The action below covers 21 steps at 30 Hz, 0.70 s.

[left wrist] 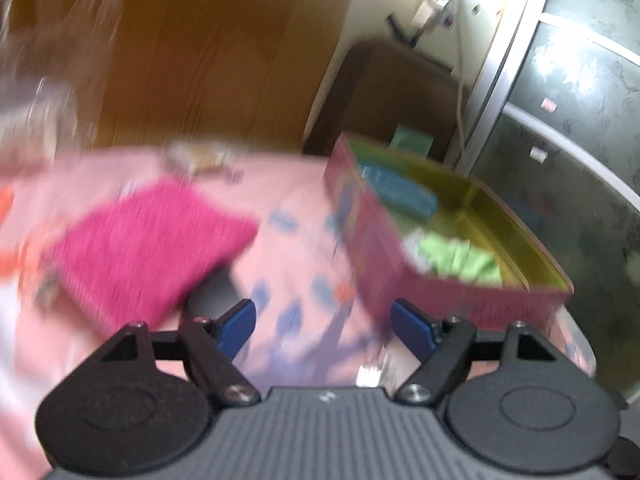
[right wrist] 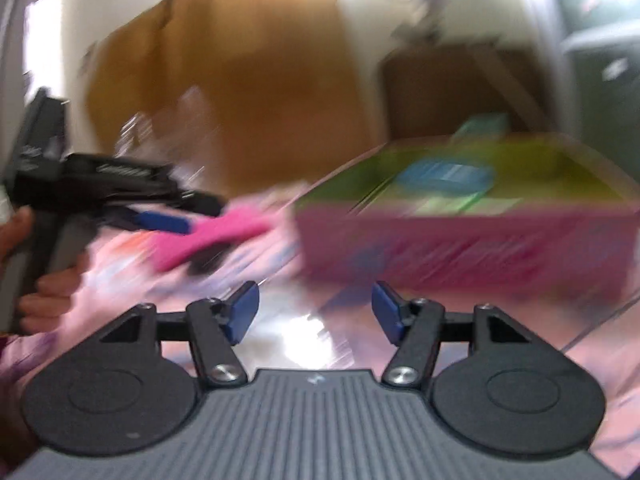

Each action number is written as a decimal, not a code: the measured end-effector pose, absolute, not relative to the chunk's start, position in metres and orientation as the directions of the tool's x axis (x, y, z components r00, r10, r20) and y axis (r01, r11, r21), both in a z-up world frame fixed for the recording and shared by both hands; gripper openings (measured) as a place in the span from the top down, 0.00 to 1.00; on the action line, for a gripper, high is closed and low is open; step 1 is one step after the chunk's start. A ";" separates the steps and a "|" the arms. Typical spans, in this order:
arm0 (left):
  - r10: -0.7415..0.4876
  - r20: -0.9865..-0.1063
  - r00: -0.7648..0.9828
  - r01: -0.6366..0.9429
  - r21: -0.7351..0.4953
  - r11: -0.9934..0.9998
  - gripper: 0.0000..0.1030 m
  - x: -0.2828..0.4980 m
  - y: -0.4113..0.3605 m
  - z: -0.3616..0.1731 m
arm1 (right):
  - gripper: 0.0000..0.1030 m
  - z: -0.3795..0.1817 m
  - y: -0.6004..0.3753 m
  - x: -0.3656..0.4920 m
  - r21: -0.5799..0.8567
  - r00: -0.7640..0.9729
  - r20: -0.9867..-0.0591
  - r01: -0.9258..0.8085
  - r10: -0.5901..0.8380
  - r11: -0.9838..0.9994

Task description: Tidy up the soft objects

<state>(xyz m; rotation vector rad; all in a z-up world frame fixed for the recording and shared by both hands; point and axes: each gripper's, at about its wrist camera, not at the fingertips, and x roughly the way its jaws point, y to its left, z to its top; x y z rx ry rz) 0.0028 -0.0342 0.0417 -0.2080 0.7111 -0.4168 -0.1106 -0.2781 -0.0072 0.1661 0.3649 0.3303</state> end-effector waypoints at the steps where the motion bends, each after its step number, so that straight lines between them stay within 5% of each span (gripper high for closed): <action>1: -0.442 -0.601 0.666 0.285 -0.343 0.895 0.26 -0.003 -0.027 0.035 | 0.18 -0.011 -0.269 -0.110 0.229 0.850 -0.354 -0.325 0.390 0.918; 3: -0.457 -0.612 0.646 0.260 -0.386 0.885 0.26 -0.010 -0.013 0.025 | 0.16 -0.016 -0.251 -0.106 0.193 0.811 -0.415 -0.364 0.412 0.911; 5: -0.479 -0.612 0.629 0.247 -0.427 0.870 0.26 -0.018 0.001 0.017 | 0.25 -0.024 -0.230 -0.094 0.103 0.797 -0.497 -0.339 0.343 0.935; 11: -0.443 -0.611 0.656 0.185 -0.439 0.879 0.26 -0.025 0.038 0.013 | 0.29 -0.019 -0.180 -0.083 0.052 0.751 -0.505 -0.465 0.425 0.884; 17: -0.532 -0.581 0.616 0.191 -0.545 0.816 0.25 -0.034 0.070 0.006 | 0.35 -0.017 -0.136 -0.089 -0.008 0.700 -0.485 -0.603 0.525 0.797; 20: -0.563 -0.557 0.610 0.180 -0.594 0.784 0.38 -0.031 0.073 0.002 | 0.36 -0.019 -0.130 -0.084 0.043 0.669 -0.487 -0.623 0.561 0.781; 21: -0.550 -0.562 0.618 0.169 -0.589 0.790 0.50 -0.030 0.072 0.001 | 0.36 -0.019 -0.128 -0.083 0.043 0.669 -0.486 -0.625 0.563 0.780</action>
